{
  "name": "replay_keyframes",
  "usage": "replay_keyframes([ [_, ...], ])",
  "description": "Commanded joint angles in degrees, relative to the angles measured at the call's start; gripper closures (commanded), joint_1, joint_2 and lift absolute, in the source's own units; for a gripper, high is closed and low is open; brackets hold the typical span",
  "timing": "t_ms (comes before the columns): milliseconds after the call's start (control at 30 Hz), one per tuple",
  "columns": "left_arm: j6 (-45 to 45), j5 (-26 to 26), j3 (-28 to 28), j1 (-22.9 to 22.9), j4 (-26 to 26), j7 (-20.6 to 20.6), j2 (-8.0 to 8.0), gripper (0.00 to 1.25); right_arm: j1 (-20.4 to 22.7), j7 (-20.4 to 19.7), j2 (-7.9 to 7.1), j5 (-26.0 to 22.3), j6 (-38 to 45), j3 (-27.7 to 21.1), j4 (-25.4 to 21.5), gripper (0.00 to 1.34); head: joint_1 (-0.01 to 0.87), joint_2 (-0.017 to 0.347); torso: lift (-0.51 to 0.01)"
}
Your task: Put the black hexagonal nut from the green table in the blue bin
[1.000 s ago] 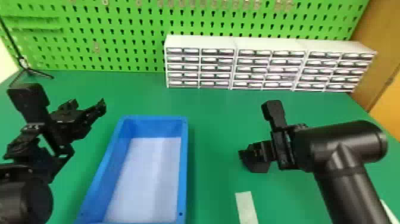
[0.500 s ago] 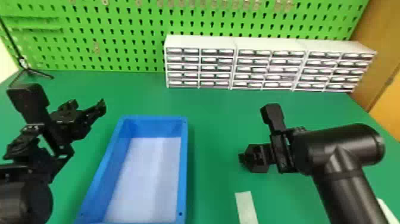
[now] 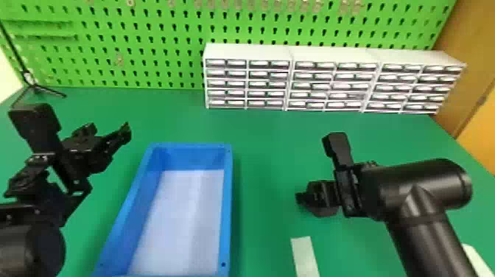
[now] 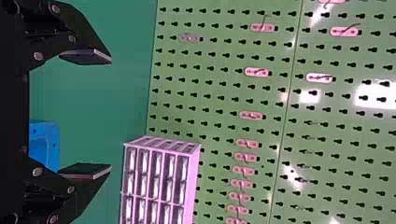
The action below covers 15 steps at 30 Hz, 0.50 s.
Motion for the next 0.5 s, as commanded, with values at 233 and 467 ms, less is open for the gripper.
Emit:
replay_keyframes([
  [233,0.0,0.0,0.0,0.0,0.0,0.0,0.00,0.43,0.0,0.0,-0.09,0.1,-0.5,0.0,0.8,0.53,0.692,0.008,-0.097],
  [467,0.1,0.0,-0.1,0.0,0.0,0.0,0.00,0.43,0.1,0.0,-0.09,0.1,-0.9,0.1,1.5,0.53,0.692,0.008,-0.097],
])
